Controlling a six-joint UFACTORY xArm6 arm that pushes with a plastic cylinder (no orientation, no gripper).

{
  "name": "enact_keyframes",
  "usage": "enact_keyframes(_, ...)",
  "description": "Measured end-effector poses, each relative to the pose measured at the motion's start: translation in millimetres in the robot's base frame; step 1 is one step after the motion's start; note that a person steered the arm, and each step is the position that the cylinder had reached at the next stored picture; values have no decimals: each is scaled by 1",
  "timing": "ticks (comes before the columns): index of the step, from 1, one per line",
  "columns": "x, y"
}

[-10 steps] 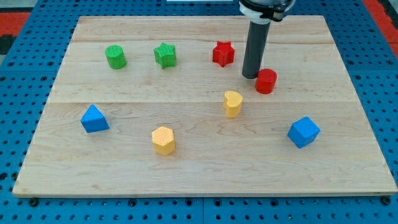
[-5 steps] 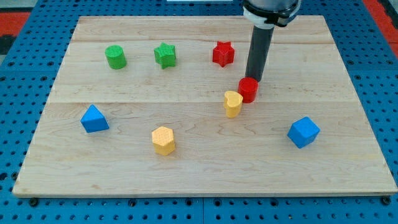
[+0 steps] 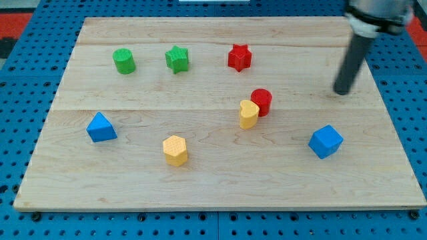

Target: Form a group with red circle yellow heart and the blue cube

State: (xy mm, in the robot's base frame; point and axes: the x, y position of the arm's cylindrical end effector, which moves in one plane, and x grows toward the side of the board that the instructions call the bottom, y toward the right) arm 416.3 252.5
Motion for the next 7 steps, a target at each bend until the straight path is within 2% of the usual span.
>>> enact_keyframes(1,66,14)
enact_keyframes(2,93,-7)
enact_keyframes(4,67,-98)
enact_keyframes(5,69,-52)
enact_keyframes(6,100,-21)
enact_keyframes(7,115,-81)
